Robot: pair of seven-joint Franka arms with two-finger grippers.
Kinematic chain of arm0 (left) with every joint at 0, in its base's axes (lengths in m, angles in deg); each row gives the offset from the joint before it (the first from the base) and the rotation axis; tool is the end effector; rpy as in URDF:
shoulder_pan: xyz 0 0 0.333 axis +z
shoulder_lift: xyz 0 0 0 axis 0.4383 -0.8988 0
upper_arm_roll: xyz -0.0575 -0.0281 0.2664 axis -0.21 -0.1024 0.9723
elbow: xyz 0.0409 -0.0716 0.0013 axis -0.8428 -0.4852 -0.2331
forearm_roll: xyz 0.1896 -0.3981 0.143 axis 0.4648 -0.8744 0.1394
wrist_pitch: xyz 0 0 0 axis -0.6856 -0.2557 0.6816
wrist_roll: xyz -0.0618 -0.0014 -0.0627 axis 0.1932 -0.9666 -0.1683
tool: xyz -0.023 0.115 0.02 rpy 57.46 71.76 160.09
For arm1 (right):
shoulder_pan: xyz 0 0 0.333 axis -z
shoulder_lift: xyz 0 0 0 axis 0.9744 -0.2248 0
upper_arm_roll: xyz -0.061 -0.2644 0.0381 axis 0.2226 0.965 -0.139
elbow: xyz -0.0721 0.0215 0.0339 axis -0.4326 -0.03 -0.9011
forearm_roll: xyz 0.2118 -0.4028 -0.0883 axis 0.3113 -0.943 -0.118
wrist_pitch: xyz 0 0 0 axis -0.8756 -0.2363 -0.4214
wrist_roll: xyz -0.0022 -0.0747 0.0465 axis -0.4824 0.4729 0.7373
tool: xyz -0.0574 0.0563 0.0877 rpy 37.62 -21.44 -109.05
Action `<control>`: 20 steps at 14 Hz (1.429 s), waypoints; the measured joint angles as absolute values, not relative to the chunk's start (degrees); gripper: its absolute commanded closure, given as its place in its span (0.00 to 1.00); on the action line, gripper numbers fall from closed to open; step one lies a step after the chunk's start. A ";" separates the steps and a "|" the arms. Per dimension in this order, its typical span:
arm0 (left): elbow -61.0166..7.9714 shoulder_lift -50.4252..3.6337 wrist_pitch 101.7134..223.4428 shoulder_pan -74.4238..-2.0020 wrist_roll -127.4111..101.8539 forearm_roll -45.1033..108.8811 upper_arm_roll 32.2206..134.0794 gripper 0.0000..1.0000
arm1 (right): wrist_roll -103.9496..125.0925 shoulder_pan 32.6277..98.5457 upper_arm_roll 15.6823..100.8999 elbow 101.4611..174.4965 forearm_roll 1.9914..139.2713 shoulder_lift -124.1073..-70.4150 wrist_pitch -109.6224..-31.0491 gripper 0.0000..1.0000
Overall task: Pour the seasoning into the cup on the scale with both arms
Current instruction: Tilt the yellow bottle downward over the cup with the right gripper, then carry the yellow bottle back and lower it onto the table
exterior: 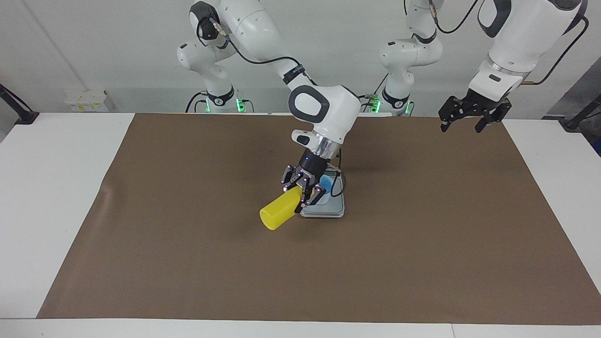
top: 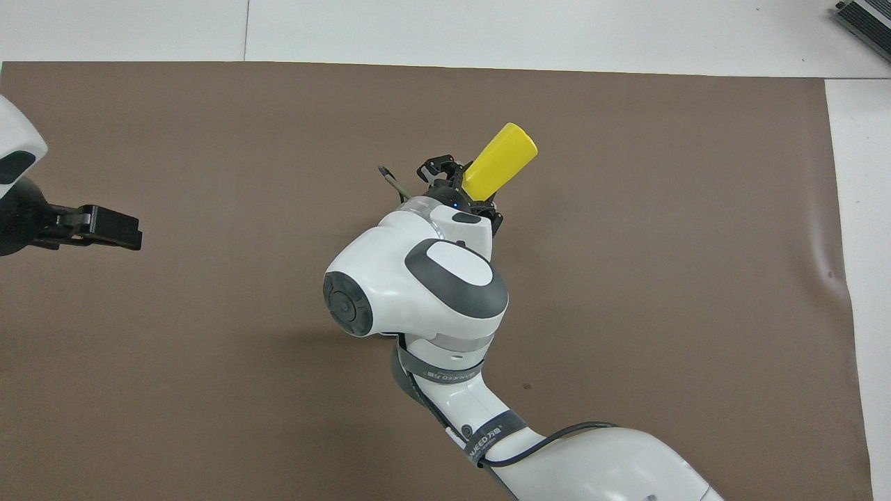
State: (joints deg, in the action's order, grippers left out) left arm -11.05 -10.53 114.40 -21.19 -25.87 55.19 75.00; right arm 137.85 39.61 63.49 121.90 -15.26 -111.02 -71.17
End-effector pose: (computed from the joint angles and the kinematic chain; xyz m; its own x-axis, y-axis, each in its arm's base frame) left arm 0.6078 -0.0741 0.5669 0.9975 -0.0698 -0.0129 -0.0695 -0.9973 0.0231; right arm 0.6174 0.4358 0.3110 0.3440 -0.6196 0.7055 -0.7183 -0.6576 -0.2273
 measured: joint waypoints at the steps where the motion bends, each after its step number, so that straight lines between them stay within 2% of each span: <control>1: -11.05 -10.53 114.40 -21.19 -25.87 55.19 75.00 0.00 | 139.61 39.56 63.49 122.77 -16.89 -111.01 -73.12 1.00; 7: -11.05 -10.53 114.40 -21.19 -25.87 55.19 75.00 0.00 | 143.28 39.68 63.68 128.93 -25.91 -109.64 -77.32 1.00; 14: -11.05 -10.53 114.40 -21.19 -25.87 55.19 75.00 0.00 | 143.34 39.63 63.52 129.25 -25.91 -108.74 -77.61 1.00; 17: -11.05 -10.53 114.40 -21.19 -25.87 55.20 75.01 0.00 | 143.37 40.06 63.58 127.87 -20.67 -107.10 -77.60 1.00; 20: -11.05 -10.53 114.40 -21.19 -25.87 55.20 75.01 0.00 | 142.14 43.95 63.71 127.32 -8.29 -103.36 -77.67 1.00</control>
State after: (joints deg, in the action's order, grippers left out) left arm -11.05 -10.53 114.40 -21.19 -25.87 55.20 75.01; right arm 142.14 43.95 63.71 127.32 -8.29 -103.36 -77.67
